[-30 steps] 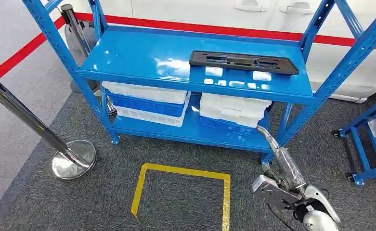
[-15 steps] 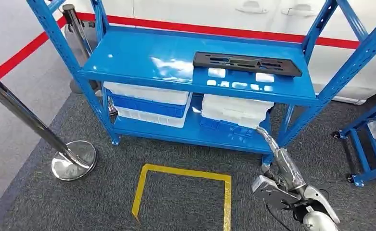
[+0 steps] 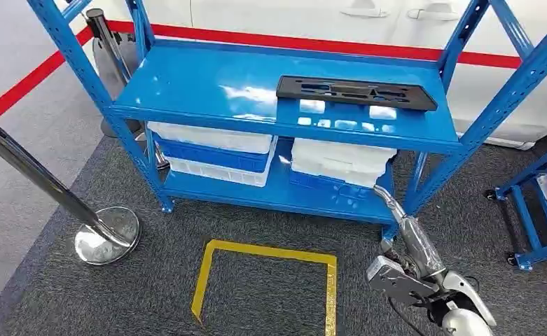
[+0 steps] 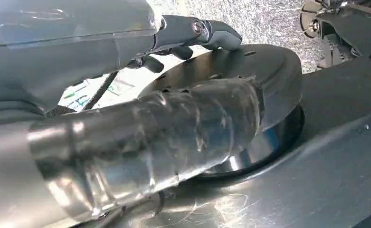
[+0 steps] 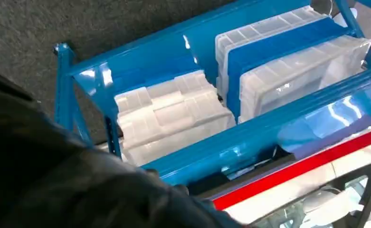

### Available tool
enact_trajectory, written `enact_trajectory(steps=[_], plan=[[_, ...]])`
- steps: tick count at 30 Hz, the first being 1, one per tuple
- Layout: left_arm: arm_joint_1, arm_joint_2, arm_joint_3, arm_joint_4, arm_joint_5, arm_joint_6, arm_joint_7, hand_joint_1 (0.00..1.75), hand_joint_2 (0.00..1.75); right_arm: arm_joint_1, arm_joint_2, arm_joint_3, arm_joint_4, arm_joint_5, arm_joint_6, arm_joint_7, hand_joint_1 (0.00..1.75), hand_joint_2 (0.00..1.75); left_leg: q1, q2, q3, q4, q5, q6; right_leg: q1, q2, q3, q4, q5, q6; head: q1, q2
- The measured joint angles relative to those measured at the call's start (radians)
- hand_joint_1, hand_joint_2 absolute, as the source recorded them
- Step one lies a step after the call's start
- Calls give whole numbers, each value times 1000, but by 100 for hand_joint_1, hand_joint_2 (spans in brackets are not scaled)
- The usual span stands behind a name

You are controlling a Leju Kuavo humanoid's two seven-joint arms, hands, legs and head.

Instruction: Take the parts from the cabinet and place them on the table.

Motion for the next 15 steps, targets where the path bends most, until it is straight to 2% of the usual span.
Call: enact_trajectory(steps=[1,2,4,5,6,7,9,10,11,12,14,15], plan=[[2,0,0,0,-1,0,-3,0,0,1,0,0,-5,0,0,0,0,0,3,-1,-3,24,-13,-5,2,-1,9,-7,-1,-2,0,0],[3,1,0,0,-1,-1,-6,0,0,1,-2,0,-9,0,0,0,0,0,4,0,-29,79,-43,-9,2,-3,13,-7,-3,-11,-2,0],[1,1,0,0,-3,-2,-11,0,0,6,-2,0,-12,-2,0,3,0,0,5,0,-111,233,-105,-15,4,-6,17,-6,-9,-18,-2,0],[1,1,0,0,-3,-5,-12,0,0,10,-2,0,-14,-3,0,5,0,0,6,0,-146,291,-118,-17,5,-7,19,-6,-11,-20,-2,0],[1,2,0,0,-3,-7,-14,0,0,14,-3,0,-16,-3,1,7,0,0,6,0,-156,300,-105,-18,5,-6,22,-5,-16,-19,-2,0],[1,3,0,0,-4,-8,-14,0,0,18,-3,0,-20,-3,1,10,0,0,6,0,-142,265,-71,-17,5,-5,27,-4,-21,-17,-2,0],[5,3,0,0,-9,-10,-15,0,0,23,-3,0,-28,-4,1,14,0,0,10,0,-67,103,26,-14,4,-1,44,-2,-33,-11,-2,0],[12,4,0,1,-10,-11,-16,0,0,25,-3,0,-32,-6,1,14,0,0,12,0,-40,37,44,-11,4,1,48,-1,-40,-7,-2,0],[14,4,0,1,-10,-11,-18,0,0,25,-6,-1,-35,-6,1,15,0,0,6,-1,-25,15,28,-10,11,4,47,5,-45,1,-1,0],[14,4,0,1,-12,-14,-19,0,0,27,-9,-2,-40,-8,1,17,0,0,8,-2,-21,11,21,2,9,5,43,4,-45,6,0,0],[18,4,0,1,-15,-18,-27,0,0,33,-14,-4,-47,-11,1,18,0,0,4,-3,-26,1,20,12,9,5,47,7,-38,16,-1,0],[19,4,0,2,-21,-19,-29,0,0,34,-16,-6,-50,-12,1,19,0,0,8,-4,-9,-4,22,17,8,4,48,12,-41,20,-1,0]])
